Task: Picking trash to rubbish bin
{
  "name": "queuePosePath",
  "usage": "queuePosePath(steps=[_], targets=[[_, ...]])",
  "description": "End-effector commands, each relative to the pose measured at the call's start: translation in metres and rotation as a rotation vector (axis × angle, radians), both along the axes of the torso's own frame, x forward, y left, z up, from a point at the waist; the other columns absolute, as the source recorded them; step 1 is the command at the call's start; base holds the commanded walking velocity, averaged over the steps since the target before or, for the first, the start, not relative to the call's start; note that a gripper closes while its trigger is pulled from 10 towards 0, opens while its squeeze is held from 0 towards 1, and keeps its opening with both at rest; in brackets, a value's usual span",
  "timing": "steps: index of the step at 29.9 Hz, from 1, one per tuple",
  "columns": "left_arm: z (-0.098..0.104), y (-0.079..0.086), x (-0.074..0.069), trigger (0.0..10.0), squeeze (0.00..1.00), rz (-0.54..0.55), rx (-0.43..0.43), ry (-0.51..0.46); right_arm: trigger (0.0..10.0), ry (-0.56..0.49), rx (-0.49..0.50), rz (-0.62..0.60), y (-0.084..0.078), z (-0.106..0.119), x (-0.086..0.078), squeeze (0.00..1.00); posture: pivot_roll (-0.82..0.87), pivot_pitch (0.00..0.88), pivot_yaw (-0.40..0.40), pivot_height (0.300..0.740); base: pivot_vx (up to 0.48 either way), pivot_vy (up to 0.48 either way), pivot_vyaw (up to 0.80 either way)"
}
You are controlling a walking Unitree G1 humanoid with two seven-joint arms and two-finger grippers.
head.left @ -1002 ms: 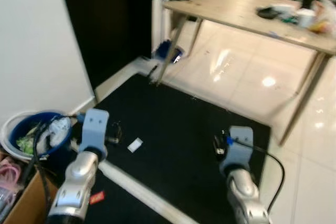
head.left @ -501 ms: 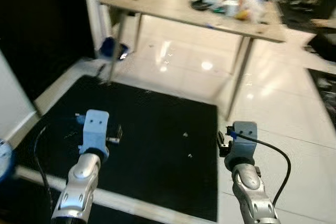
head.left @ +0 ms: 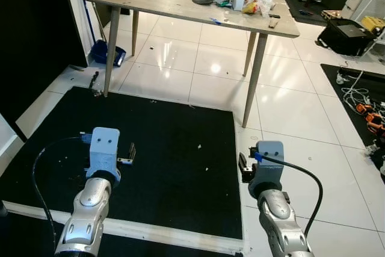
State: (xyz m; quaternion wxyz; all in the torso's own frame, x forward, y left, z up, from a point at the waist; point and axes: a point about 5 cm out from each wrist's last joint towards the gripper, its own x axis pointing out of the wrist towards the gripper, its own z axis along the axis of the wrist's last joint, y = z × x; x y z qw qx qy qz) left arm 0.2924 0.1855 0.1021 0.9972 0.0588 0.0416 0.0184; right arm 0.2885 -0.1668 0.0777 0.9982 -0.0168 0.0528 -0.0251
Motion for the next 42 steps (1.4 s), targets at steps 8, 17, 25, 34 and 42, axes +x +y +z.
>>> queuePosePath(steps=[8,17,25,34,42], targets=[[0.0039,-0.0024,0.0009,10.0,0.0,-0.024,0.004,-0.017,10.0,-0.009,0.001,-0.006,-0.0012,0.0002,-0.002,0.0,-0.05,0.115,-0.044,0.74,0.312,0.0,0.0],[0.0054,-0.003,0.0025,10.0,0.0,-0.04,0.005,-0.023,10.0,-0.016,-0.007,-0.007,-0.0016,0.0004,-0.003,0.0,-0.05,0.11,-0.033,0.74,0.316,0.0,0.0],[0.0064,-0.0051,0.0047,10.0,0.0,-0.054,0.005,-0.027,10.0,-0.026,-0.013,-0.013,-0.0026,0.002,-0.0027,0.0,-0.06,0.1,-0.026,0.74,0.315,0.0,0.0],[0.0066,-0.0051,0.0052,10.0,0.0,-0.062,0.011,-0.029,10.0,-0.029,0.009,-0.029,-0.0034,0.0029,-0.0015,0.0,-0.06,0.09,-0.024,0.74,0.315,0.0,0.0],[0.0066,-0.0051,0.0062,10.0,0.0,-0.07,0.015,-0.03,10.0,-0.034,0.008,-0.04,-0.005,0.0038,-0.0009,0.0,-0.06,0.078,-0.018,0.74,0.314,0.0,-0.73]])
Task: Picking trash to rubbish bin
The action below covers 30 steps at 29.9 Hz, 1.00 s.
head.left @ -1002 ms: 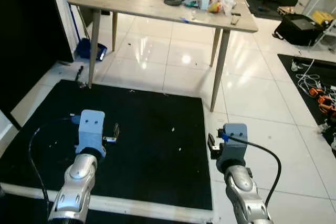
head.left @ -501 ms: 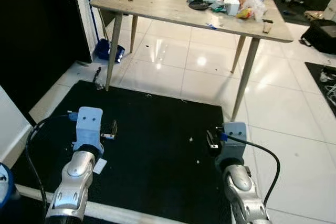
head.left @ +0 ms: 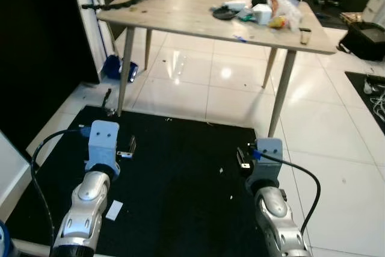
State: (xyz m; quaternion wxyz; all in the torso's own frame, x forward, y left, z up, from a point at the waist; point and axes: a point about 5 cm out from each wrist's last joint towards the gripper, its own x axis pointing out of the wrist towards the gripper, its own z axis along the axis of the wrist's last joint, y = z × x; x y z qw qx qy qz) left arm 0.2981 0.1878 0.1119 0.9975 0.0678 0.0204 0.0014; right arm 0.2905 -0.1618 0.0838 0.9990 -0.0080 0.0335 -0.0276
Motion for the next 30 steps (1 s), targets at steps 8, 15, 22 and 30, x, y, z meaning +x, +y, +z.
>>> queuePosePath(steps=[8,15,22,30], targets=[[-0.0033,-0.008,0.0011,10.0,0.0,-0.04,0.001,0.01,10.0,0.0,-0.017,-0.042,-0.0111,-0.0021,-0.0037,0.0,-0.06,0.08,-0.016,0.74,0.314,0.0,-0.12],[-0.004,-0.0076,0.0007,10.0,0.0,-0.039,0.005,0.011,10.0,0.0,-0.024,-0.04,-0.0112,-0.0022,-0.0039,0.0,-0.06,0.084,-0.018,0.74,0.313,0.0,0.0],[-0.0047,-0.0081,0.0003,10.0,0.0,-0.042,0.005,0.012,10.0,-0.005,-0.034,-0.033,-0.0109,-0.0017,-0.0044,0.0,-0.07,0.086,-0.019,0.74,0.314,0.0,0.0],[-0.0054,-0.0088,-0.0003,10.0,0.0,-0.043,0.006,0.013,10.0,-0.01,-0.031,-0.038,-0.0114,-0.0014,-0.0047,0.0,-0.07,0.09,-0.02,0.74,0.313,0.0,0.0]])
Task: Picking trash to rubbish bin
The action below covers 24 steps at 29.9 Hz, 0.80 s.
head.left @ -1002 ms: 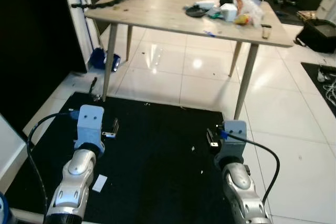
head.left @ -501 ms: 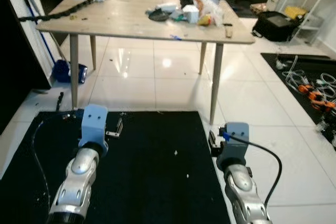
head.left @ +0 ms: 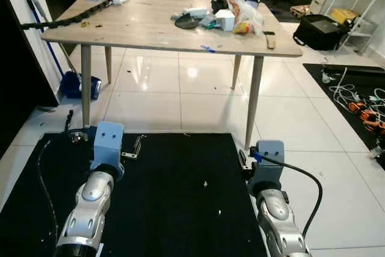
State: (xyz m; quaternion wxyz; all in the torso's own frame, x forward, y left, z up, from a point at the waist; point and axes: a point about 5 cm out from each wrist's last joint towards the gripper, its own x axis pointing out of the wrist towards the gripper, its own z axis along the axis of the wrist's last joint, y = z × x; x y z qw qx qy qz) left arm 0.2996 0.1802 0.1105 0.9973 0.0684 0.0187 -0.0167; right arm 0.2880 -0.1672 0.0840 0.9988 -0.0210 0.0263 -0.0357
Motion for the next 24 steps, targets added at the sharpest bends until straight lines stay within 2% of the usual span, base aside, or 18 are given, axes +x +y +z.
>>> queuePosePath(steps=[1,7,14,24], targets=[[-0.0041,-0.0012,-0.0018,10.0,0.0,-0.007,0.006,0.014,10.0,0.002,0.001,-0.026,-0.0065,-0.0013,-0.0021,0.0,-0.07,0.091,-0.021,0.74,0.315,0.0,0.0],[-0.0047,-0.0014,-0.002,10.0,0.0,-0.009,0.006,0.016,10.0,0.005,0.015,-0.03,-0.0072,-0.001,-0.0017,0.0,-0.07,0.092,-0.021,0.74,0.313,0.0,0.0],[-0.005,-0.0014,-0.0021,10.0,0.0,-0.01,0.006,0.017,10.0,0.007,0.012,-0.034,-0.0074,-0.0013,-0.002,0.0,-0.07,0.094,-0.021,0.74,0.312,0.0,-0.68],[-0.0055,-0.0026,-0.0018,10.0,0.0,-0.011,0.004,0.018,10.0,-0.009,0.004,-0.038,-0.0094,0.0016,-0.0019,0.0,-0.08,0.099,-0.018,0.74,0.313,0.0,0.0]])
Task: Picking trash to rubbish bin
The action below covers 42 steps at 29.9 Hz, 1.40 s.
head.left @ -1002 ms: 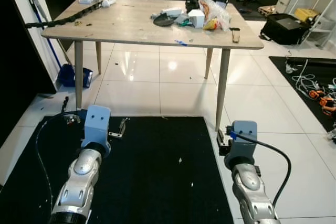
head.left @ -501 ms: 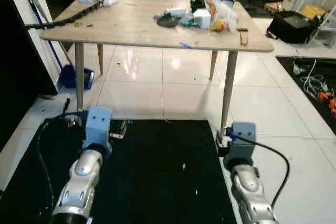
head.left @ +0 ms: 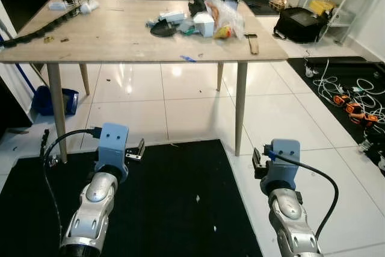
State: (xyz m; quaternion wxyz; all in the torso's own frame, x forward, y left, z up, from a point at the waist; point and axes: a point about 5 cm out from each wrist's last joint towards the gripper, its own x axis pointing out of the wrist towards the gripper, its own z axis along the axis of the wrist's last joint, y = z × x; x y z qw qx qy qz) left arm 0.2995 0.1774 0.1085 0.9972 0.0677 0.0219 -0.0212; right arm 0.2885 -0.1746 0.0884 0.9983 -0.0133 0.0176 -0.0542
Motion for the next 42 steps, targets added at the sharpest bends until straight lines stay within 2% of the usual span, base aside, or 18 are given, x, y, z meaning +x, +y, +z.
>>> queuePosePath(steps=[1,16,27,42], targets=[[-0.003,0.0,-0.002,10.0,0.0,-0.003,0.005,0.011,10.0,0.007,-0.009,0.001,-0.002,-0.002,-0.002,0.0,-0.08,0.099,-0.018,0.74,0.311,0.0,0.0],[-0.002,-0.001,-0.001,10.0,0.0,0.001,-0.001,0.005,10.0,-0.054,-0.013,-0.012,-0.005,0.011,0.002,0.0,-0.08,0.109,-0.022,0.74,0.313,0.0,0.0],[0.014,-0.004,0.007,10.0,0.0,0.0,-0.014,-0.042,10.0,-0.162,-0.12,0.058,-0.002,0.04,0.013,0.0,-0.08,0.105,-0.02,0.74,0.314,0.0,0.0],[0.028,-0.005,0.013,10.0,0.0,-0.004,-0.022,-0.09,10.0,-0.225,-0.119,0.098,0.004,0.054,0.015,0.0,-0.08,0.082,-0.014,0.74,0.312,0.0,0.0]])
